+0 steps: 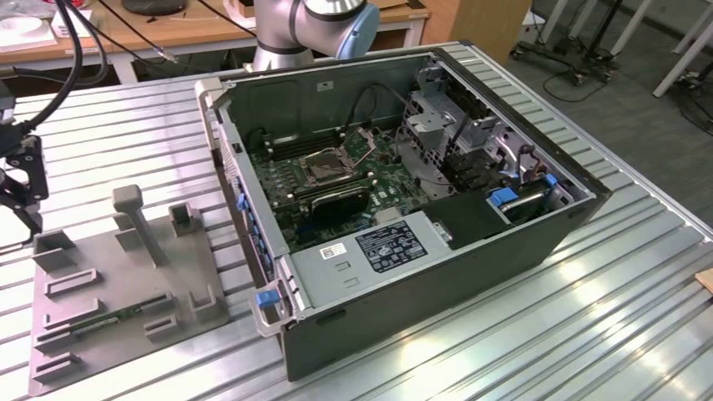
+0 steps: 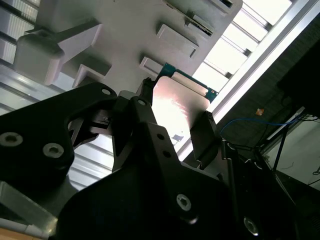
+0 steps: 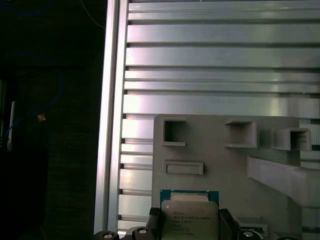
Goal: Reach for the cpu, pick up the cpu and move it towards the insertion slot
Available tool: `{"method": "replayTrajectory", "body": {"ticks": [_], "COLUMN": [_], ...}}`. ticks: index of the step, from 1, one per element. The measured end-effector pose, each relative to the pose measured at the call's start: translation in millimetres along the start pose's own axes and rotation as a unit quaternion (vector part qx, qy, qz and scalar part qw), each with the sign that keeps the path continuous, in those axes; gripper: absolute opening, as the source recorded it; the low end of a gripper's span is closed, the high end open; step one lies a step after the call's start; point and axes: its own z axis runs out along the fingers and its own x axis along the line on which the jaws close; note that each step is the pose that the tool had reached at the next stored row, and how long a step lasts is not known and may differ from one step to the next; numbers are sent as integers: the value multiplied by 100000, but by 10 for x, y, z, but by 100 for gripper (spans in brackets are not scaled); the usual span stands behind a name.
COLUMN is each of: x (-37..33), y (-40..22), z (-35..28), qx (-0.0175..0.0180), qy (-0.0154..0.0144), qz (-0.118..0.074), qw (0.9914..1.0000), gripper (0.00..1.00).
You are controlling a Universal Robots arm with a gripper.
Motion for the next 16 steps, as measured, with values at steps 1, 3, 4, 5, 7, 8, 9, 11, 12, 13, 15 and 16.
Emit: {"method": "replayTrajectory", "body": {"ticks": [1, 3, 4, 5, 7, 8, 9, 11, 12, 13, 15, 16], "x": [0, 0, 0, 0, 0, 0, 0, 0, -1, 0, -1, -1], "y": [0, 0, 1, 1, 1, 1, 2, 2, 2, 3, 3, 3], "z": [-4, -13, -18, -23, -32, -36, -42, -51, -55, -61, -72, -79], "qx": [-2, -4, -3, -3, -5, -9, -5, -5, -7, -5, -5, -4], "qy": [-3, -6, -7, -6, -9, -13, -7, -5, -8, -6, -6, -4], "qz": [-1, -1, 1, 1, -1, 0, 0, 0, -2, 1, 0, 0], "qw": [100000, 100000, 100000, 100000, 100000, 100000, 100000, 100000, 100000, 100000, 100000, 100000], "gripper": [54, 54, 54, 54, 54, 54, 54, 54, 54, 54, 54, 54]}}
